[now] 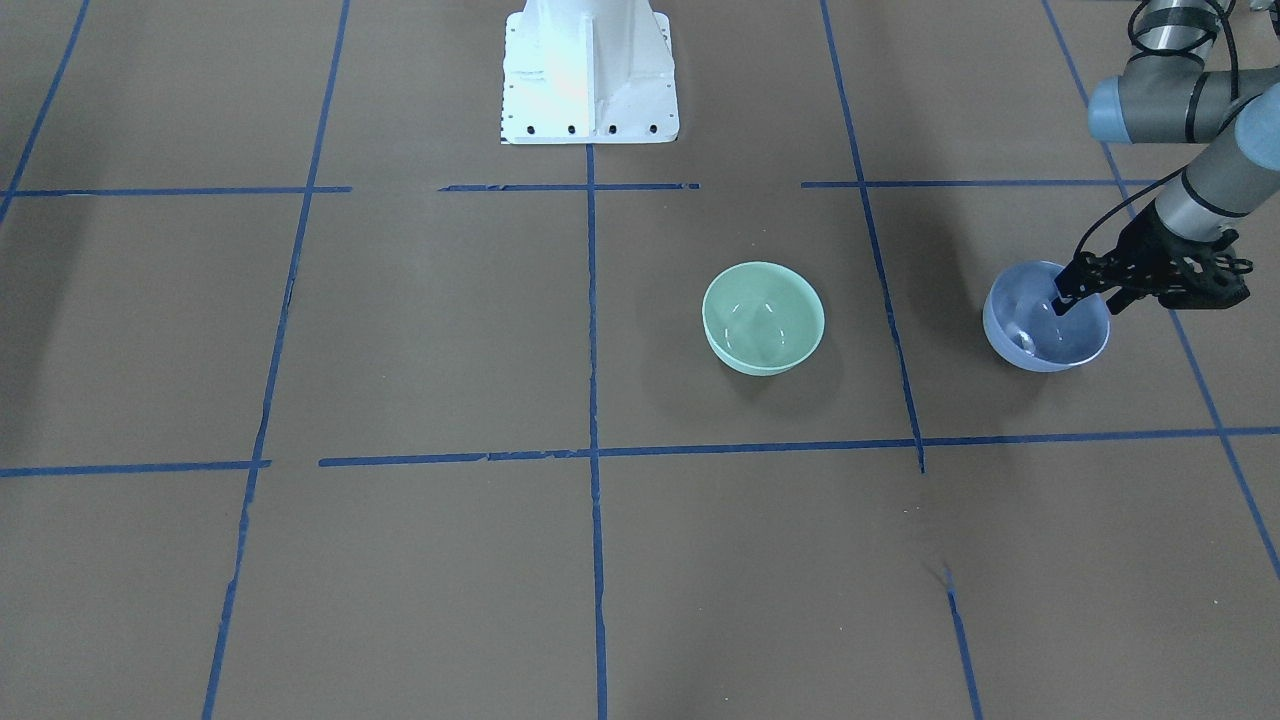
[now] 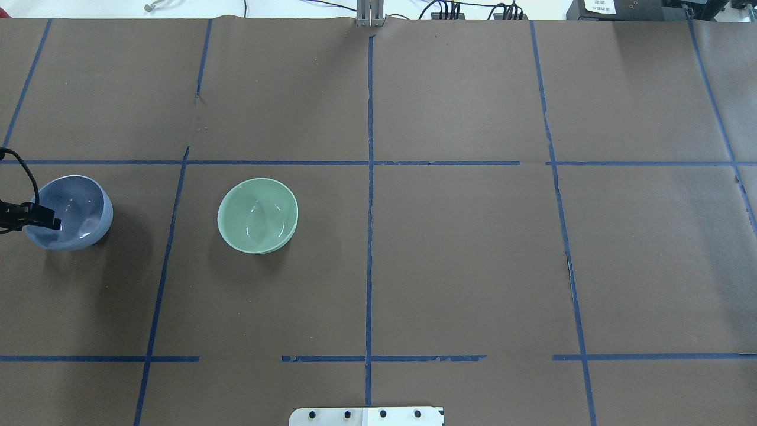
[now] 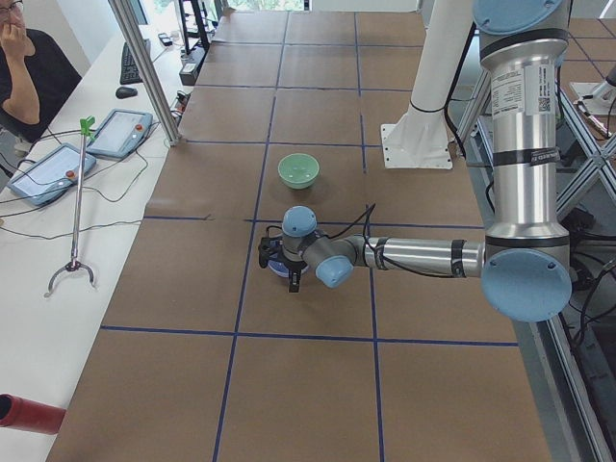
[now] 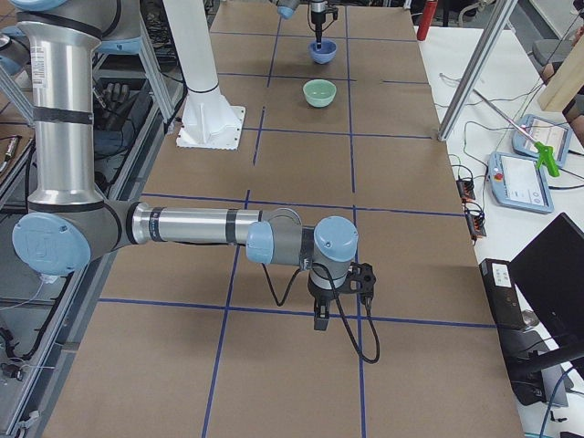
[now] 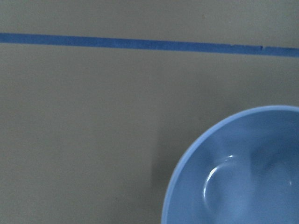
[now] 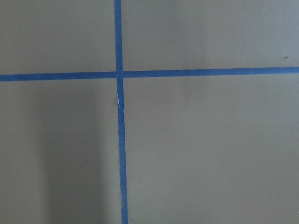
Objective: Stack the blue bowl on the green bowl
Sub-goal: 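Lower the left gripper onto the blue bowl's rim and close it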
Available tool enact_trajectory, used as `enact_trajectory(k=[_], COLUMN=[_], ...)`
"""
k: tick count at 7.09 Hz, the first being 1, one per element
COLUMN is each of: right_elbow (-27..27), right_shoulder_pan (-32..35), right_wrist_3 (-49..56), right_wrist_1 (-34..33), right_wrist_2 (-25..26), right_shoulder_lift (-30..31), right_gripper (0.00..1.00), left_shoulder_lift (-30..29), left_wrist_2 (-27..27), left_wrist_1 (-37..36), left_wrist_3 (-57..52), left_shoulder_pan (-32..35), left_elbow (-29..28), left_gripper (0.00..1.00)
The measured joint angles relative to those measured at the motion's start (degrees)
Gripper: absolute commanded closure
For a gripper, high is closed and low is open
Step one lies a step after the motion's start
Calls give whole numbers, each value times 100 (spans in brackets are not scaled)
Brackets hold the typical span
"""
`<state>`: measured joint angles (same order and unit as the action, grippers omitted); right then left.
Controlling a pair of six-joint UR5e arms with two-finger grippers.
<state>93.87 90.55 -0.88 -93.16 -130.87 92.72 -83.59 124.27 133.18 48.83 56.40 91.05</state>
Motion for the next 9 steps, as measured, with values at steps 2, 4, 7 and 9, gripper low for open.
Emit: enact_trajectory(k=[2, 4, 7, 9], right_elbow=[0, 0, 0, 0], right_shoulder_pan=[0, 0, 3, 3], right_wrist_3=[0, 0, 0, 0], right_wrist_1=[0, 0, 0, 0], right_wrist_2=[0, 0, 0, 0], right_shoulder_lift=[0, 0, 0, 0], right_gripper=[0, 0, 0, 0], left_shoulder_lift=[10, 76, 159, 296], left_wrist_2=[-44, -3, 72, 533], left_wrist_1=[125, 95, 56, -7], left_wrist_3=[-10, -43, -49, -49], left_shoulder_pan=[-55, -26, 1, 113], left_elbow=[8, 224, 437, 735], left_gripper=[70, 75, 100, 100])
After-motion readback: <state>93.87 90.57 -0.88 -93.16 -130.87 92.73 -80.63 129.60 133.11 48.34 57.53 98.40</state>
